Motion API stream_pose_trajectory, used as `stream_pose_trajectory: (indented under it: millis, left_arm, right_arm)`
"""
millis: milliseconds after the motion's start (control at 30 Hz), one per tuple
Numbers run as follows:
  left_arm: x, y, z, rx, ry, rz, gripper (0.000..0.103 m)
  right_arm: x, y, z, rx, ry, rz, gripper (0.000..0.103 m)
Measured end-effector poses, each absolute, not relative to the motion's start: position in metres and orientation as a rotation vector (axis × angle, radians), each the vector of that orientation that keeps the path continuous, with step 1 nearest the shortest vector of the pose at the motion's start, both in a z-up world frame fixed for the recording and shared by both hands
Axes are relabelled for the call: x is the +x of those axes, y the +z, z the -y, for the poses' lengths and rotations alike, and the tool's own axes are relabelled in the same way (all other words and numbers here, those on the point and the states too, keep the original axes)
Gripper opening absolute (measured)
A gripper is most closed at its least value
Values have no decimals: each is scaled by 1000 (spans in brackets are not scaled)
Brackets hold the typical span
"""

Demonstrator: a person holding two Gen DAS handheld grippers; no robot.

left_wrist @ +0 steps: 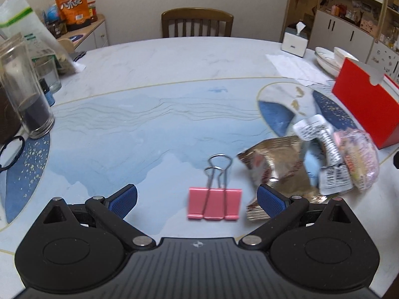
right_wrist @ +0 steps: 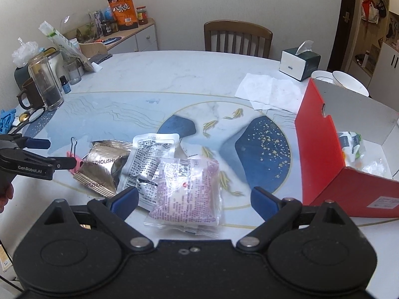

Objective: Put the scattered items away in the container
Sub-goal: 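Move both tools back toward the remaining items on the table, then grasp the pink binder clip with the left tool while the right tool grasps the pink bread bag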

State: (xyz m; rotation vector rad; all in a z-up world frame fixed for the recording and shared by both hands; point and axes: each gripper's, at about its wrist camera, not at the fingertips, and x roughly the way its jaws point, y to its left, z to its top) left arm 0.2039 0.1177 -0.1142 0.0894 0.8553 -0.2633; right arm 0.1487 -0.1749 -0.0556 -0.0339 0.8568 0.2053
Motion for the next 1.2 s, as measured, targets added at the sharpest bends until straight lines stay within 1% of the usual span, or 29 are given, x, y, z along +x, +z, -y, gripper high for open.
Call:
stream_pose_trajectory:
  millis: [500,567,833,900,1033,1100,1133,1200]
  left_arm:
    - [216,-135,-111,138,-269,-882,103]
    - [215,-136,-110,133,-283,-885,103]
    - [210,-138,-108,125,-301,-866,100]
    - [211,-138,-108,121,-305,-868,94]
    - [210,-137,-108,118,-313,-869,85]
    - [209,-137,-108,115,-313,-871,75]
    - [210,-137,-108,112,-315,-873,74]
    - [208,-137,-107,115,-317,-868,66]
  right_arm:
    - [171,-77,166,-13,158,-906,92]
    - [172,-80,166,-12,158,-915,89]
    - [179,-84,161,-17,169,-931,83]
    - [180,-85,159,-20,173,-933,81]
    - [183,-88,158,-30,174,-939,77]
    - [184,-90,157,-30,178,-946,74]
    - [184,-90,157,-29,181,-949,72]
    - [184,-91,158,-26,184,-953,69]
